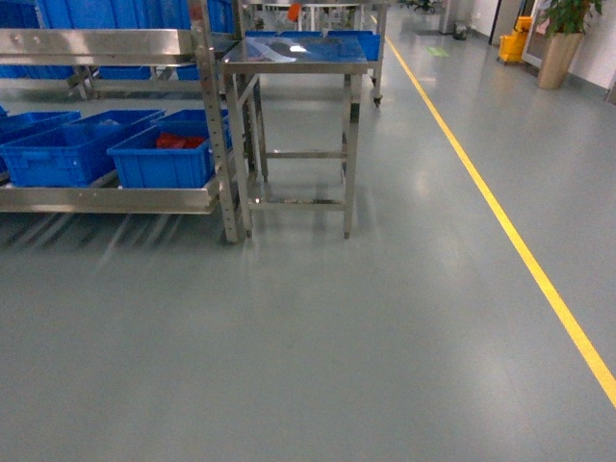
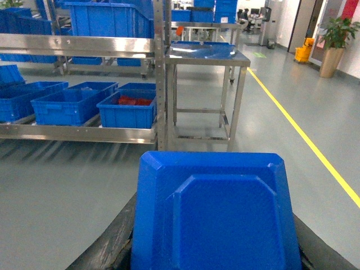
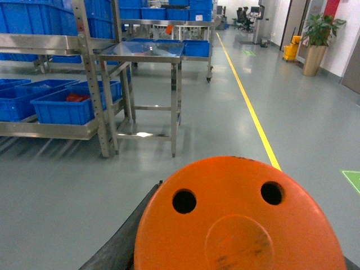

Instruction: Sort blue parts and orange caps into right shelf containers

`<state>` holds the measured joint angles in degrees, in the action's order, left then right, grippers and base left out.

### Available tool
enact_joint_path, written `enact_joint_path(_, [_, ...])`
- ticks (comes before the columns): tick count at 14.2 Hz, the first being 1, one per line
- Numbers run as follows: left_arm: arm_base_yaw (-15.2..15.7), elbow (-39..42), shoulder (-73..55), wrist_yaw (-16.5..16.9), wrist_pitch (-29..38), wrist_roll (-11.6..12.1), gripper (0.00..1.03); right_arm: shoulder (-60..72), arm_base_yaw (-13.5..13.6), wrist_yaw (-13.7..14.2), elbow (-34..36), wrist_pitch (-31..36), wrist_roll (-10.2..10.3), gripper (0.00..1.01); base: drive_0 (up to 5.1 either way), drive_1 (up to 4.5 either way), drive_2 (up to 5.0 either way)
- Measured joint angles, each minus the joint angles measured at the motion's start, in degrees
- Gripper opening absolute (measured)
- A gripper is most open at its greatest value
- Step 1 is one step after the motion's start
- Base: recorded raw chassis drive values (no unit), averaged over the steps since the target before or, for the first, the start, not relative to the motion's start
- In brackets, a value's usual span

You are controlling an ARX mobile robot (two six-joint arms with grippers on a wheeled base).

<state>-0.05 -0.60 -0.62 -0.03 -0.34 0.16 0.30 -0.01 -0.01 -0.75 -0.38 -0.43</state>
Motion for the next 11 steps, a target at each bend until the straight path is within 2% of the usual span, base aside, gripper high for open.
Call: enact_joint_path(11, [0.0, 0.0, 0.0, 0.0, 0.1, 0.0, 0.43, 0.0, 0.0, 0.0, 0.0, 0.1, 0.0, 0.44, 0.1, 4.36, -4.3])
